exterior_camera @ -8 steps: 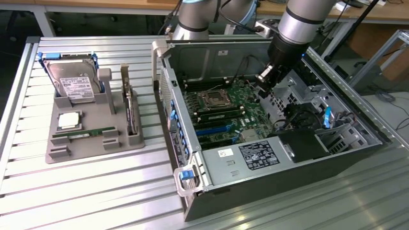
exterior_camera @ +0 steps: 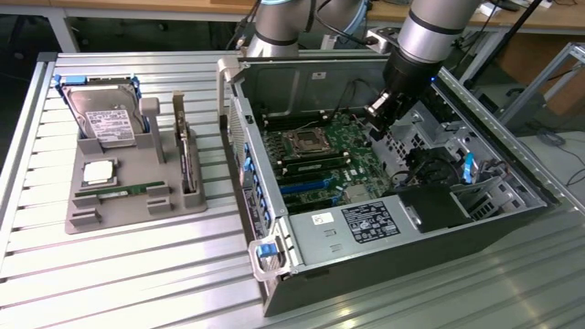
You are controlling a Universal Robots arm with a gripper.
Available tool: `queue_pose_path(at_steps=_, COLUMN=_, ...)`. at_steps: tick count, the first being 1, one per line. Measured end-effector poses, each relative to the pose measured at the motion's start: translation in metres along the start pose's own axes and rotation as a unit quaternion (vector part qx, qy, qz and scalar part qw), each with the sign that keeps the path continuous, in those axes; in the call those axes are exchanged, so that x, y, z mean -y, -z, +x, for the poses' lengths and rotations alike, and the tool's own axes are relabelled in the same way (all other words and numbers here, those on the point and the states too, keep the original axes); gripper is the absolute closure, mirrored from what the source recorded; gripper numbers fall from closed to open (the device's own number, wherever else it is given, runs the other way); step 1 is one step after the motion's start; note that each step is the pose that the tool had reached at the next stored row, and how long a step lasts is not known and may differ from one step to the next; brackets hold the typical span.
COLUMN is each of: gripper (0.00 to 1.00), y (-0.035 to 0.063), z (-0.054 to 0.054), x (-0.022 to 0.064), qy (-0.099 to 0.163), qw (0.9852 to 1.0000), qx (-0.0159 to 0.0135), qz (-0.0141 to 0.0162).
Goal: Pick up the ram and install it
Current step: 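Press down the ram until it locks into place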
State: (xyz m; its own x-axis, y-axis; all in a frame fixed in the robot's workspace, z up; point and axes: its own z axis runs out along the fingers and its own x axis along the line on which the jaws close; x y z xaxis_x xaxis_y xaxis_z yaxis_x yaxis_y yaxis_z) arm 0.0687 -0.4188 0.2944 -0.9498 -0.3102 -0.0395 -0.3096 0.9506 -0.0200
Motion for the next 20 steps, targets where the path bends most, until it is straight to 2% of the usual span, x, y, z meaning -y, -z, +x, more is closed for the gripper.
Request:
queue_pose_path(at_steps=8, gripper=0.90, y=0.0000, z=-0.0002, x=0.0001, qy=-0.026, qw=0.9997, qx=-0.0009, qz=0.0024)
queue_pose_path(at_steps=12, gripper=0.90, y=0.0000, z=-0.0002, x=0.0001, qy=-0.061, qw=0.9981, qx=-0.0020, qz=0.0048)
queue_pose_path(at_steps=14, gripper=0.90, y=0.0000, z=-0.0003, x=0.0001, qy=-0.074, qw=0.9972, qx=-0.0024, qz=0.0056)
queue_pose_path(at_steps=16, gripper=0.90, y=0.0000, z=-0.0002, x=0.0001, qy=-0.092, qw=0.9957, qx=-0.0030, qz=0.0069)
queue_pose_path(at_steps=20, gripper=0.90, y=0.0000, z=-0.0002, x=0.0001, qy=-0.132, qw=0.9912, qx=-0.0040, qz=0.0089)
